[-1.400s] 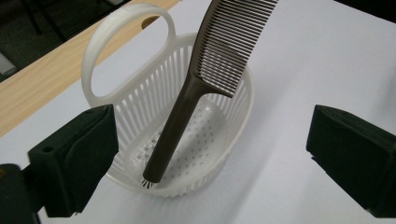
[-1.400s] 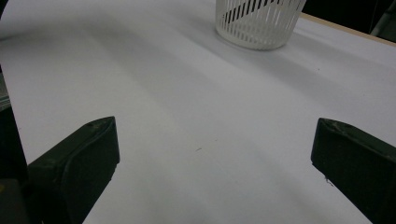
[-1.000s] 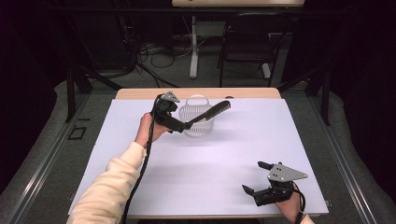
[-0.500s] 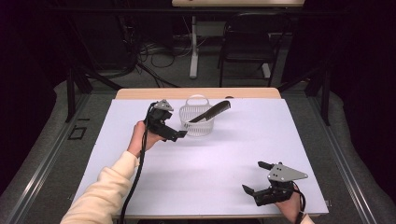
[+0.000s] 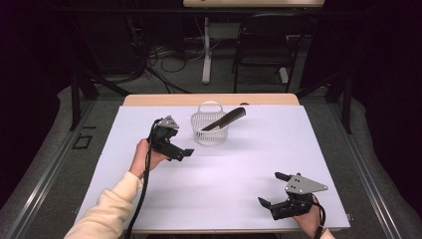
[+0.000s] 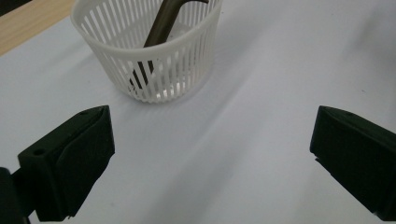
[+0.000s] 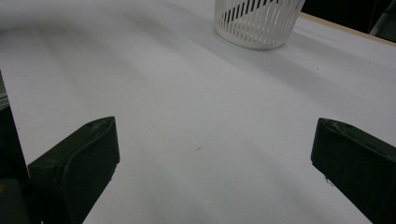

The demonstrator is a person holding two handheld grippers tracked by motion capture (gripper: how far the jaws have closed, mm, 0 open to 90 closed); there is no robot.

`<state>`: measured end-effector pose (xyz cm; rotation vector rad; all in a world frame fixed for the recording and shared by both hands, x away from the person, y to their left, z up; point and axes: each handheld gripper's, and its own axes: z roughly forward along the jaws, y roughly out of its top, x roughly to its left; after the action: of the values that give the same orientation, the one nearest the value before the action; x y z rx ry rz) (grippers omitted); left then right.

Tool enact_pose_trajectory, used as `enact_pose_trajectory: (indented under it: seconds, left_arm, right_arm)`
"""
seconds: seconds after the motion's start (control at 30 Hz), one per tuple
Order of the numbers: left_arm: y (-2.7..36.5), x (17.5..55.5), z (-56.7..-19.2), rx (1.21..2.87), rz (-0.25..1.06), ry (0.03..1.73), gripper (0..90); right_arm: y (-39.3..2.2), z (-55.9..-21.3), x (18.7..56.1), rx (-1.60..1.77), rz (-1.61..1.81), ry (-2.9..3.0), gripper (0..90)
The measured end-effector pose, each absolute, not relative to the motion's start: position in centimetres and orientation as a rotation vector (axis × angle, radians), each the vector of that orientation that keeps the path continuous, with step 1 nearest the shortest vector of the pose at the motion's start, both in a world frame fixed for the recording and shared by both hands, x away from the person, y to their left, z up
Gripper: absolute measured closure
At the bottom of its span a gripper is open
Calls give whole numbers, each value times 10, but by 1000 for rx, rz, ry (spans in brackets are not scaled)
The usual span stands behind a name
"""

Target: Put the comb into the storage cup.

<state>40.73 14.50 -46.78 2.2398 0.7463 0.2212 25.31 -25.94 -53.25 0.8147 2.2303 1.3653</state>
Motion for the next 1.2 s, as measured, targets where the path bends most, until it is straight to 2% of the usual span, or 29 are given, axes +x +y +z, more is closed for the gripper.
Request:
enact_pose_trajectory:
  seconds: [0.43, 1.2]
  left_arm:
    - [157, 383, -474, 2243, 224, 772, 0]
    - [181, 331, -514, 2176, 247, 845, 0]
  right_arm:
    - [-259, -533, 253, 816, 1365, 2231, 8]
    - [-259, -533, 253, 818, 1365, 2229, 8]
